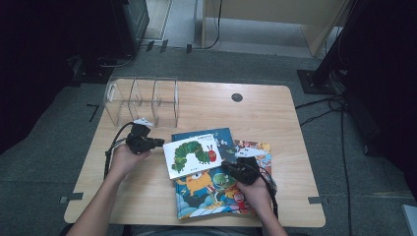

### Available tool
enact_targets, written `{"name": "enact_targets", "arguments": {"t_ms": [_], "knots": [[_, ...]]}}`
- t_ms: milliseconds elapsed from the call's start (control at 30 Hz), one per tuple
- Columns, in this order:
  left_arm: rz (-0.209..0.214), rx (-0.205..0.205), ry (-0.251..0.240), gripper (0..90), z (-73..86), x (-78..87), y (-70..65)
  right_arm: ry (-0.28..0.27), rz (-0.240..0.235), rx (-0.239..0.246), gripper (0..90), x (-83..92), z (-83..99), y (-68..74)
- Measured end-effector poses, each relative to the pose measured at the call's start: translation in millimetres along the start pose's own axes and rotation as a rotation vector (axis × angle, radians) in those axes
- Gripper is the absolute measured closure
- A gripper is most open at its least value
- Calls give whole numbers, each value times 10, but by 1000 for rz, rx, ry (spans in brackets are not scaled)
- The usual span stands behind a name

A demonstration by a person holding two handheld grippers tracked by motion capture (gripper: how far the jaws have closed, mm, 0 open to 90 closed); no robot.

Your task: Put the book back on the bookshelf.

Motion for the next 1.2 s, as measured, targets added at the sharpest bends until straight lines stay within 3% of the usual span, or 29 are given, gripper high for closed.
{"name": "enact_targets", "arguments": {"t_ms": [333, 633, 967, 1200], "knots": [[3, -24, 20, 891, 122, 65, -77, -1, 3, 0, 894, -27, -35, -82], [42, 38, 44, 891, 324, 138, -195, -9, 11, -4, 894, -94, -172, -220], [78, 45, 63, 884, 496, 203, -383, -11, 15, -1, 899, -209, -348, -297], [76, 53, 78, 874, 544, 187, -464, -26, 15, 26, 899, -302, -435, -274]]}}
Point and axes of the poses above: each handheld gripper's, and its own axes: x roughly backward along the jaws, z roughly out of its underside, y roughly to its left, the point moved 5 cm from there along -x, roughly forward along the jaws, and after that the axes turned 10 degrees about y, right-handed, at the moved point
